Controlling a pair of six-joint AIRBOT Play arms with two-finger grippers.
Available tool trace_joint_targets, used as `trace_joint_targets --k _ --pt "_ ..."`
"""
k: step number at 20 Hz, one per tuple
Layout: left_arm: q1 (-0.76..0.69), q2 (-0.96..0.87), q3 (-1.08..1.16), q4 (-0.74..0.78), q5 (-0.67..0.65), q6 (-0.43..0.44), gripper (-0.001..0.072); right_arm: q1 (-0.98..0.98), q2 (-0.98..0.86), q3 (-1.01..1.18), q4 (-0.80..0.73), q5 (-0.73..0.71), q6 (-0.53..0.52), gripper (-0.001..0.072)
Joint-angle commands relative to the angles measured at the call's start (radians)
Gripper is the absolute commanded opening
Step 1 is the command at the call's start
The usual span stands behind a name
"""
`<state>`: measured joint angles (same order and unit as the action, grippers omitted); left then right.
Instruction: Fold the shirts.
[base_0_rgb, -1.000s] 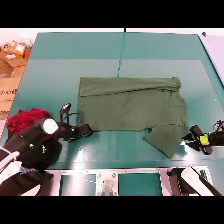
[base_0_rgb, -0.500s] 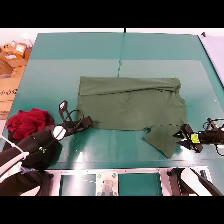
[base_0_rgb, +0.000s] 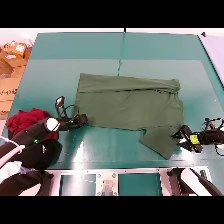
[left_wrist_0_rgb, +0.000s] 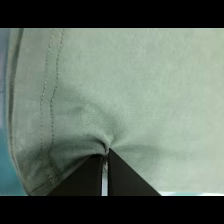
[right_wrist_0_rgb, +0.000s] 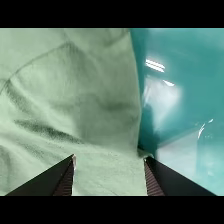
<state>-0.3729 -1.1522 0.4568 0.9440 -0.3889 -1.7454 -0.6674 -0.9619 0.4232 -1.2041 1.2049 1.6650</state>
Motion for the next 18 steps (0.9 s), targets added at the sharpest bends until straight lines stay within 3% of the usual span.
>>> trace_joint_targets --k 1,6,7,8,9,12,14,15,16,17,18 --pt "0.023 0.0 0.009 0.002 -0.043 0.053 0.0026 0.001 -0.001 -0.032 0.059 0.011 -0.027 0.0514" --pt "0.023 0.0 0.009 0.003 -0.042 0.054 0.0026 0.001 0.0 -0.09 0.23 0.011 -0.113 0.0498" --pt "0.023 0.0 0.009 0.003 -0.042 0.059 0.0026 0.001 0.0 -0.086 0.288 0.011 -0.138 0.0426" --pt "0.023 0.0 0.009 0.003 -0.042 0.064 0.0026 0.001 0.0 -0.084 0.328 0.011 -0.16 0.0274" --pt "0.023 0.0 0.009 0.003 -0.042 0.064 0.0026 0.001 0.0 -0.081 0.349 0.012 -0.164 0.0209" --pt "0.023 0.0 0.009 0.002 -0.055 0.072 0.0026 -0.008 0.0 -0.021 0.346 0.121 -0.174 0.0214" --pt "0.023 0.0 0.009 0.003 -0.071 0.08 0.0026 -0.037 0.0 0.061 0.33 0.249 -0.107 0.0298" --pt "0.023 0.0 0.009 0.003 -0.074 0.08 0.0026 -0.048 0.0 0.098 0.285 0.28 -0.067 0.0303" --pt "0.023 0.0 0.009 0.003 -0.077 0.08 0.0026 -0.061 0.0 0.134 0.205 0.306 -0.026 0.0348" --pt "0.023 0.0 0.009 0.003 -0.08 0.08 0.0026 -0.073 0.0 0.159 0.126 0.315 -0.01 0.0463" --pt "0.023 0.0 0.009 0.003 -0.081 0.08 0.0026 -0.081 0.0 0.176 0.053 0.307 -0.001 0.0515"
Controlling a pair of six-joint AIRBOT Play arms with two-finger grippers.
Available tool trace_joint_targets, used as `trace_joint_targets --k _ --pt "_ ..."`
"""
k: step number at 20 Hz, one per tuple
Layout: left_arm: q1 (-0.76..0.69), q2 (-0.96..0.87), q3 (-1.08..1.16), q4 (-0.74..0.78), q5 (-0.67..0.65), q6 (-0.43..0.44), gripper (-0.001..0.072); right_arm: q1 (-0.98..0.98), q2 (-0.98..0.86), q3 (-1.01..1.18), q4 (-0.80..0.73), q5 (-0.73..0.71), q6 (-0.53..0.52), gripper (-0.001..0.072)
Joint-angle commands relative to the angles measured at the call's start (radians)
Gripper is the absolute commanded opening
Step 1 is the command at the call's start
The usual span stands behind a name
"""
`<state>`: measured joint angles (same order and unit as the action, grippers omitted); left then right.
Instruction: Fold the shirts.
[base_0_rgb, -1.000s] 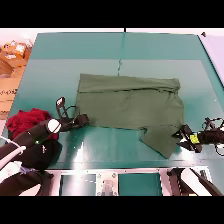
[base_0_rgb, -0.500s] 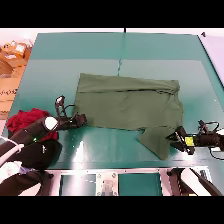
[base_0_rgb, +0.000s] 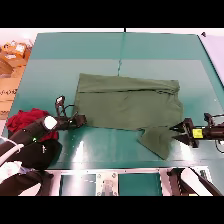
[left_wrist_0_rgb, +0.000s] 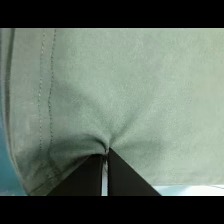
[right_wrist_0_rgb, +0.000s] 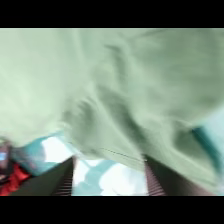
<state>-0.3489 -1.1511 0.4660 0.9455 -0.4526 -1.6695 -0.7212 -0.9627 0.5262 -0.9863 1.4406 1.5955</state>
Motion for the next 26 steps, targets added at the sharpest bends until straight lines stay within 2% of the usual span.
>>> trace_joint_targets --k 1,3,5,9,11,12,14,15,16,17,20,24,26 --pt "-0.001 -0.001 0.0 0.001 -0.019 0.004 0.0026 -0.033 0.001 0.076 -0.233 0.047 0.07 0.0515" --pt "-0.001 -0.001 0.0 0.002 -0.031 0.008 0.0026 -0.034 0.0 0.048 -0.29 -0.011 0.069 0.0515" --pt "-0.001 -0.001 0.0 0.001 -0.031 0.014 0.0026 -0.032 0.0 -0.021 -0.259 -0.088 0.063 0.0515" --pt "-0.001 -0.001 0.0 0.001 -0.039 0.022 0.0026 -0.032 0.0 -0.182 -0.03 -0.241 -0.08 0.0514" --pt "-0.001 -0.001 0.0 0.002 -0.05 0.029 0.0026 -0.027 0.0 -0.21 0.042 -0.245 -0.119 0.0509" --pt "-0.001 -0.001 0.0 0.002 -0.059 0.03 0.0026 -0.016 0.0 -0.21 0.044 -0.243 -0.119 0.048" --pt "-0.001 0.0 0.004 0.026 -0.084 0.03 0.0026 -0.001 0.0 -0.21 0.047 -0.244 -0.119 0.0279" --pt "-0.001 -0.001 0.013 0.052 -0.104 0.029 0.0026 0.005 0.0 -0.209 0.057 -0.244 -0.12 0.0208" --pt "-0.001 -0.001 0.031 0.081 -0.135 0.029 0.0026 0.006 0.0 -0.206 0.063 -0.236 -0.12 0.0082" --pt "-0.001 -0.001 0.057 0.116 -0.176 0.029 0.0026 0.006 0.0 -0.198 0.062 -0.223 -0.12 0.0015" --pt "-0.001 -0.001 0.173 0.262 -0.392 0.025 0.0026 0.003 0.001 -0.092 -0.024 -0.146 -0.092 0.0013" --pt "-0.001 0.0 0.325 0.48 -0.774 0.002 0.0026 0.003 0.047 0.051 -0.38 -0.015 0.111 0.0013" --pt "-0.001 0.0 0.343 0.498 -0.817 0.003 0.0026 0.004 0.089 0.058 -0.38 -0.016 0.117 0.0013"
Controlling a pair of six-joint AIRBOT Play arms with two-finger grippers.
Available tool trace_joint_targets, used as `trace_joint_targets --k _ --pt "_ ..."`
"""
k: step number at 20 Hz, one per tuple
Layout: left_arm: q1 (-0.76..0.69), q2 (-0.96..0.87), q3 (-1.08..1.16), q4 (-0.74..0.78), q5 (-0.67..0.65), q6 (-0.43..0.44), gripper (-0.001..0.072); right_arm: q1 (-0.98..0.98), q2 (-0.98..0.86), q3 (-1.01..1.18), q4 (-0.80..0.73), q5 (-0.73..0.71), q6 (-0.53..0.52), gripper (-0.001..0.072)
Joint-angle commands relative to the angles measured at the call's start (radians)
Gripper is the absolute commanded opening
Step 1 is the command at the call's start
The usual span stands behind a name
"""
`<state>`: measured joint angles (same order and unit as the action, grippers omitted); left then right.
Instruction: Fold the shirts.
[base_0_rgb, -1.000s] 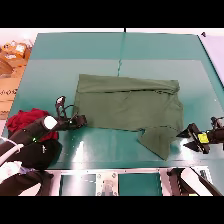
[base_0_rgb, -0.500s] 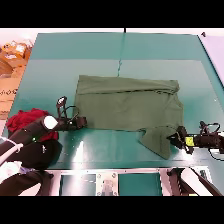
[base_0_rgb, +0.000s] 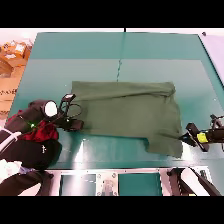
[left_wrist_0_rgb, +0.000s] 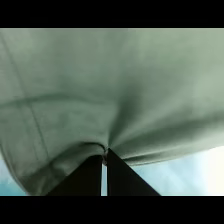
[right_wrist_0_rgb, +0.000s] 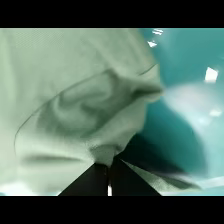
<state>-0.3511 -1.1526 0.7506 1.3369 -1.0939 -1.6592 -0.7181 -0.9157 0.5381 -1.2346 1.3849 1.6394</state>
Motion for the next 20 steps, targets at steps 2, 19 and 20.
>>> trace_joint_targets --k 2,19,20 --pt "0.001 0.001 0.069 0.103 -0.139 -0.008 0.0026 0.002 0.06 0.053 -0.043 0.023 0.041 0.0014" --pt "0.066 -0.357 0.541 0.114 0.174 -0.008 0.0026 0.3 -0.491 0.495 0.322 -0.4 -0.109 0.0014" --pt "0.081 -0.391 0.557 0.09 0.18 -0.003 0.0026 0.308 -0.537 0.521 0.332 -0.412 -0.127 0.0014"
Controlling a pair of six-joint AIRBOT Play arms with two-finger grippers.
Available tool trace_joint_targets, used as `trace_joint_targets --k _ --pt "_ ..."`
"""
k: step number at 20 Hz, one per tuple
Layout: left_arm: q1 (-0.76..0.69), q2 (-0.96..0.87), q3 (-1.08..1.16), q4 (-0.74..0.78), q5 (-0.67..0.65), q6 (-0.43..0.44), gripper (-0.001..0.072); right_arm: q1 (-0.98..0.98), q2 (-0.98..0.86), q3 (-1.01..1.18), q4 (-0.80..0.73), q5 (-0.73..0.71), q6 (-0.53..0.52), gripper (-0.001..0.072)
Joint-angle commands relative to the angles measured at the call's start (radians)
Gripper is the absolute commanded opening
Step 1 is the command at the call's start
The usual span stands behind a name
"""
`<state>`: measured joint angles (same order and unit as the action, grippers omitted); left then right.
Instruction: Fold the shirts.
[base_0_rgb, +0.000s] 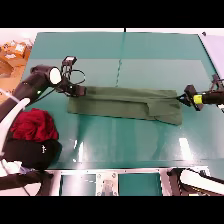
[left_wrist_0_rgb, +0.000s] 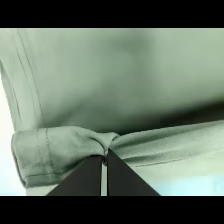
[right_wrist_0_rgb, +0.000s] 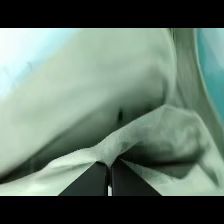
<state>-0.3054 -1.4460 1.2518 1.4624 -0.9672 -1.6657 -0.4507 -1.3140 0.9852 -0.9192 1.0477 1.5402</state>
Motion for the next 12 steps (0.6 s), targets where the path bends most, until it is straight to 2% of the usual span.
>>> trace_joint_targets --k 1,3,4,5,6,7,8,10,11,12 --pt "0.046 -0.131 0.07 -0.07 0.063 0.025 0.0026 0.049 -0.185 0.101 0.043 -0.087 -0.053 0.0014" --pt "0.053 -0.178 0.086 -0.133 0.093 0.046 0.0028 0.063 -0.253 0.146 0.118 -0.122 -0.112 0.0015" --pt "0.053 -0.188 0.086 -0.15 0.12 0.045 0.0069 0.064 -0.273 0.166 0.152 -0.132 -0.143 0.002" --pt "0.053 -0.19 0.087 -0.166 0.15 0.043 0.0412 0.06 -0.281 0.193 0.16 -0.133 -0.172 0.0137" --pt "0.053 -0.189 0.096 -0.159 0.172 0.042 0.0703 0.047 -0.28 0.22 0.151 -0.121 -0.185 0.0293" --pt "0.061 -0.189 0.121 -0.147 0.17 0.04 0.0702 0.022 -0.28 0.259 0.139 -0.069 -0.198 0.0387" --pt "0.079 -0.187 0.153 -0.143 0.142 0.04 0.0703 -0.009 -0.28 0.296 0.112 -0.008 -0.211 0.0423" --pt "0.132 -0.175 0.232 -0.133 0.047 0.039 0.0703 -0.095 -0.28 0.347 0.022 0.119 -0.217 0.044" --pt "0.164 -0.17 0.271 -0.132 -0.001 0.03 0.0703 -0.141 -0.28 0.351 -0.011 0.159 -0.219 0.0555" --pt "0.194 -0.164 0.302 -0.135 -0.04 0.009 0.0704 -0.181 -0.281 0.344 -0.03 0.182 -0.243 0.0579"
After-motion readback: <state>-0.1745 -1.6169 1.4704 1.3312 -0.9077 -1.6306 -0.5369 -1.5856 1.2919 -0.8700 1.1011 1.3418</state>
